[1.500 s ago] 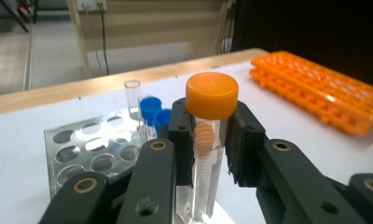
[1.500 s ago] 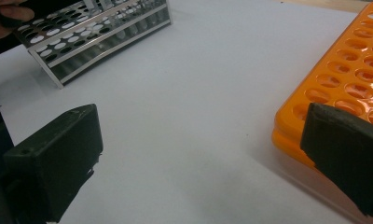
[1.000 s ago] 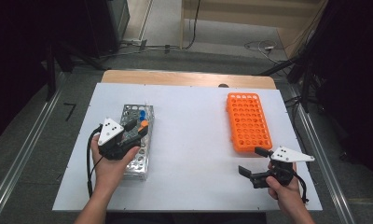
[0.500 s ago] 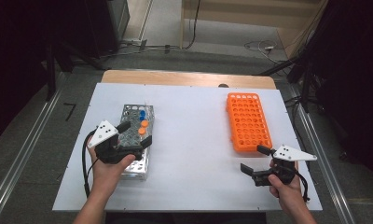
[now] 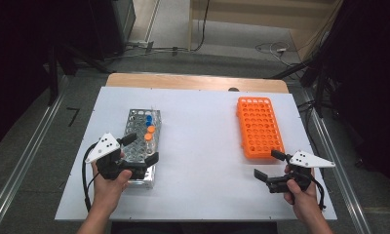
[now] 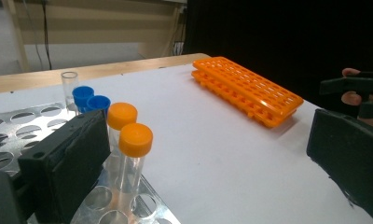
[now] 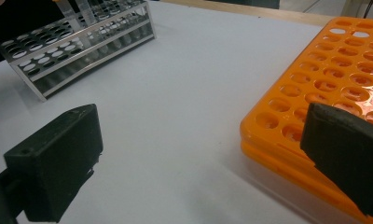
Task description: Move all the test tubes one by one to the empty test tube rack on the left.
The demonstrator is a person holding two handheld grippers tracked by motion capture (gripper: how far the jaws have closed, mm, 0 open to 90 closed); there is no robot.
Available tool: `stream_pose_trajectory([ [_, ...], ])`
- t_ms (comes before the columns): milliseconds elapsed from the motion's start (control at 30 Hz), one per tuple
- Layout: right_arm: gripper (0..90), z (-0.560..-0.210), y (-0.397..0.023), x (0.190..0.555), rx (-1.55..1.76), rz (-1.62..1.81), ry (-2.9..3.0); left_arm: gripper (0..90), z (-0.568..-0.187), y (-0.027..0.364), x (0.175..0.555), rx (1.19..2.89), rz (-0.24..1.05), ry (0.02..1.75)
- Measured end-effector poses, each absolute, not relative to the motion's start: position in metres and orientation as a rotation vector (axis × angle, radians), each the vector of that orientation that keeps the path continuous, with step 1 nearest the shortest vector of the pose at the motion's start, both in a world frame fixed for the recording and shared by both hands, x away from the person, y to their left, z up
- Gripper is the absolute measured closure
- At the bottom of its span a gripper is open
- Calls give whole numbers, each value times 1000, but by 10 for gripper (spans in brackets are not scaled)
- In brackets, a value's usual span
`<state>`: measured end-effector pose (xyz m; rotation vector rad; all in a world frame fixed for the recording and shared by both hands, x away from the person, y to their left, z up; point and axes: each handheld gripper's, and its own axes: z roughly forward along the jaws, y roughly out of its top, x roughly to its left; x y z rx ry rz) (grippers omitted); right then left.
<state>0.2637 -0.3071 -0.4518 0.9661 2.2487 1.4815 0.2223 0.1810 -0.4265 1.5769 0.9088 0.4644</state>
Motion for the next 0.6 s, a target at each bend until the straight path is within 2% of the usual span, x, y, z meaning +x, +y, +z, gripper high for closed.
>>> stream_pose_trajectory([
  [600, 0, -457, -332, 272, 1027, 1489, 2214, 0, -444, 215, 197, 1604, 484, 921],
])
